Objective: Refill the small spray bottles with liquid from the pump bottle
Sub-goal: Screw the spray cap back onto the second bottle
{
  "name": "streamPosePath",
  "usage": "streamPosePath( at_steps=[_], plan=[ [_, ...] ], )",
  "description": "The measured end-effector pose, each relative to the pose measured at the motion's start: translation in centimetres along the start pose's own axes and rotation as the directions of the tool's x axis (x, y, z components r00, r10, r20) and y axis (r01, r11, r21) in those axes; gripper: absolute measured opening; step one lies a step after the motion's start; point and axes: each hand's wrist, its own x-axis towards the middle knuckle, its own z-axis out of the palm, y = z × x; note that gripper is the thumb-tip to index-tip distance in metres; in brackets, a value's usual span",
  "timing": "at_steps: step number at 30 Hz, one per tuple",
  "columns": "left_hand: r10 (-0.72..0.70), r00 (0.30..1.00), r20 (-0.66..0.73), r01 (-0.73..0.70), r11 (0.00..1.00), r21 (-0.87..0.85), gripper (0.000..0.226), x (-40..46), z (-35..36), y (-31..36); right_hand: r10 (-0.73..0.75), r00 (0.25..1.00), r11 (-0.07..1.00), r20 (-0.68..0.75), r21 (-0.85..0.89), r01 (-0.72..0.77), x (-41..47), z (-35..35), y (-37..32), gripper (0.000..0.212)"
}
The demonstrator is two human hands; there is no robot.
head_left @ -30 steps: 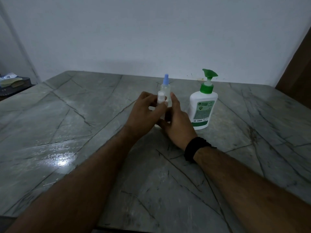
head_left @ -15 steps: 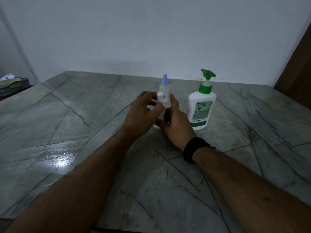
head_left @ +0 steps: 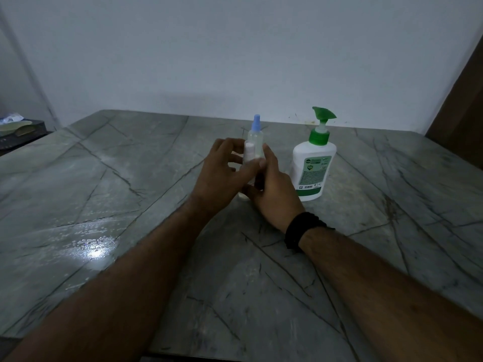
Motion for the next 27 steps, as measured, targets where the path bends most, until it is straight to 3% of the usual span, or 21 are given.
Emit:
streamPosePath(
  at_steps=[2,9,14,19,25,27],
  plan=[
    [0.009,0.999,-0.031,-0.008,0.998,0.054,0.041,0.12,-0.02,-0.11,0.009,1.0,1.0,-0.004,0.002,-0.009,0.06,0.0,-0.05,0.096],
    [-0.024,0.999,0.024,0.026,0.998,-0.064,0.036,-0.15,-0.08,0.2,-0.005,1.0,0.999,0.005,-0.046,0.006,0.02,0.01,0.12,0.095],
    [0.011,0.999,-0.044,-0.01,1.0,0.029,0.042,-0.16,-0.13,0.26,0.009,1.0,1.0,-0.006,-0.015,-0.009,0.1,-0.04,-0.12,0.095],
    [-0.016,1.0,-0.003,0.016,0.997,-0.077,0.035,-0.25,-0.07,0.4,-0.004,1.0,1.0,0.01,-0.031,0.005,0.01,-0.12,0.09,0.096],
    [0.018,0.999,-0.041,-0.017,0.999,0.027,0.041,-0.09,-0.07,0.23,0.009,1.0,1.0,-0.006,-0.01,-0.009,0.1,-0.1,-0.14,0.096],
    [0.01,0.999,-0.031,-0.01,1.0,-0.014,0.039,-0.05,-0.17,0.3,0.011,1.0,1.0,-0.002,-0.02,-0.011,0.09,-0.13,-0.18,0.096]
  ],
)
